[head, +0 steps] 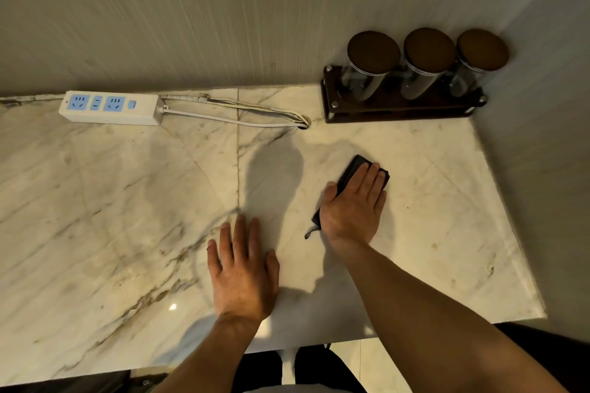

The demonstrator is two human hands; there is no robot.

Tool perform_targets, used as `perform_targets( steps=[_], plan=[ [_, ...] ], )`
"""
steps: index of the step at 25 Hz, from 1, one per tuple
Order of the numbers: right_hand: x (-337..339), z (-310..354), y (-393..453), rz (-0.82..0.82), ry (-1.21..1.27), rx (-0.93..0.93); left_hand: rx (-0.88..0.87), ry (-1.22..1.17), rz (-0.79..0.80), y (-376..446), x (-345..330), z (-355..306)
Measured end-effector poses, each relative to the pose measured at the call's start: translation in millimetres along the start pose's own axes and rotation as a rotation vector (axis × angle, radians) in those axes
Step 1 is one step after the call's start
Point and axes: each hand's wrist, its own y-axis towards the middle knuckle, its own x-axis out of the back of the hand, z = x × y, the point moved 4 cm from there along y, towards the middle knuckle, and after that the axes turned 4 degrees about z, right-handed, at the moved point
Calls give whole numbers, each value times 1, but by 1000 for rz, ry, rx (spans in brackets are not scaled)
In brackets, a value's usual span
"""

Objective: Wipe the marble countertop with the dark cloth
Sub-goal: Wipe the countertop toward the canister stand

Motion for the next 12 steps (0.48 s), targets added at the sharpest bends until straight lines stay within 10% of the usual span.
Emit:
perform_targets(
  steps=[12],
  plan=[
    [-6, -42, -78, -35, 4, 15, 2, 12, -13, 0, -4, 0]
  ],
)
